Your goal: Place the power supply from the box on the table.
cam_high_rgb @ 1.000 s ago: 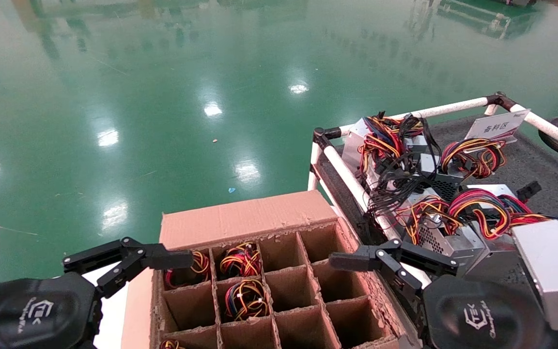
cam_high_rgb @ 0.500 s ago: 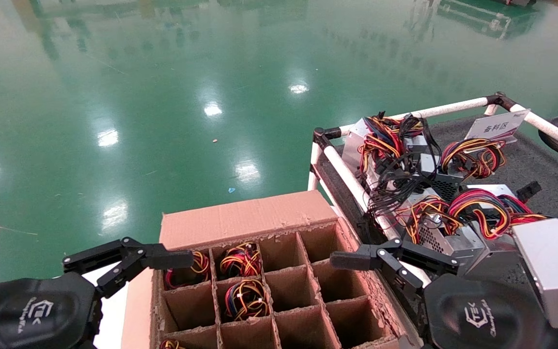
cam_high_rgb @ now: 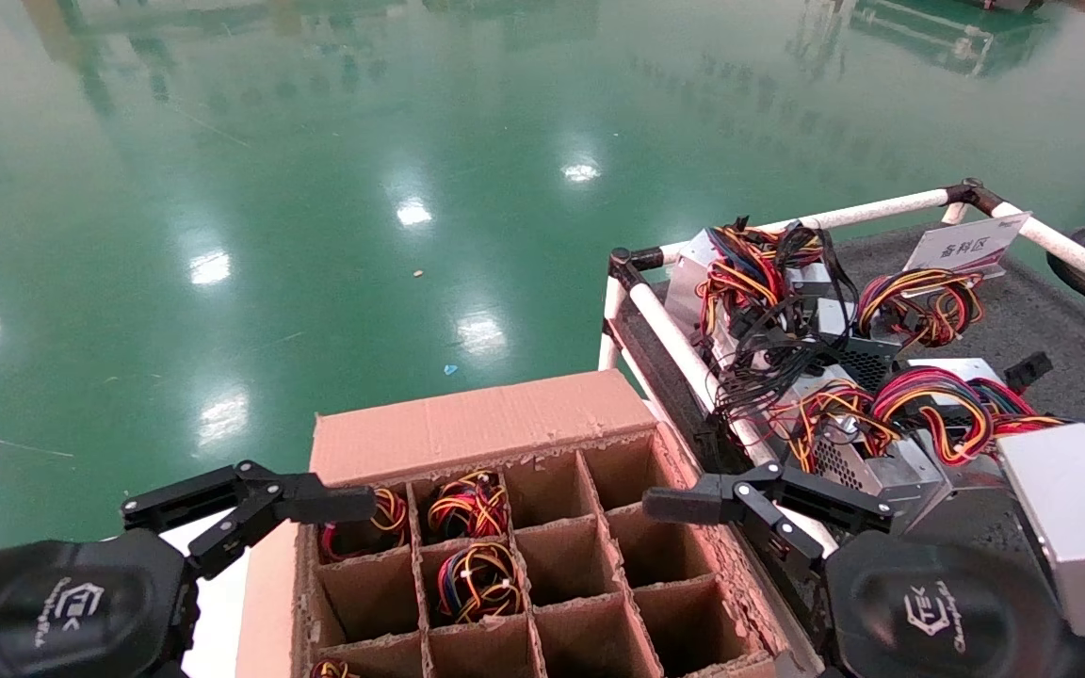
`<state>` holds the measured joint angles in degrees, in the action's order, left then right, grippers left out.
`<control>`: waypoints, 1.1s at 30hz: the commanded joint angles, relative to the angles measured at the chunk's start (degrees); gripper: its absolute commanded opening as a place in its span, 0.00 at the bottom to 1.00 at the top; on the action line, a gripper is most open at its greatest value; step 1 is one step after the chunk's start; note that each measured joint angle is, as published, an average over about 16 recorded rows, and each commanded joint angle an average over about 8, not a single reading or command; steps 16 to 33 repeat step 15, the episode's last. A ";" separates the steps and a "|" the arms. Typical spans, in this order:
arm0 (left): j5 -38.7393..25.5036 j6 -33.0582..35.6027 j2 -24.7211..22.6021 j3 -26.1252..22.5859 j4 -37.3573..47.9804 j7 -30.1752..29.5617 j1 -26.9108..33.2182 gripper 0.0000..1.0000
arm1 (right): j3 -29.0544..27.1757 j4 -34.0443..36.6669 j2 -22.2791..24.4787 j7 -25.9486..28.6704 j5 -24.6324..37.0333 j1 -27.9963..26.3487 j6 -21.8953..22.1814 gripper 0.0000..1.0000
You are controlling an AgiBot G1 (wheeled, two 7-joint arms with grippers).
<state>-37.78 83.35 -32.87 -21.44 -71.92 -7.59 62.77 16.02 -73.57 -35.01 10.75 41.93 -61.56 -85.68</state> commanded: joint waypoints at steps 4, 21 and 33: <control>0.00 0.00 0.00 0.00 0.00 0.00 0.00 1.00 | 0.00 0.02 0.00 0.00 -0.01 -0.01 0.00 1.00; 0.00 0.00 0.00 0.00 0.00 0.00 0.00 1.00 | 0.00 0.05 0.00 0.00 -0.03 -0.01 0.00 1.00; 0.00 0.00 0.00 0.00 0.00 0.00 0.00 1.00 | 0.00 0.05 0.00 0.00 -0.03 -0.01 0.00 1.00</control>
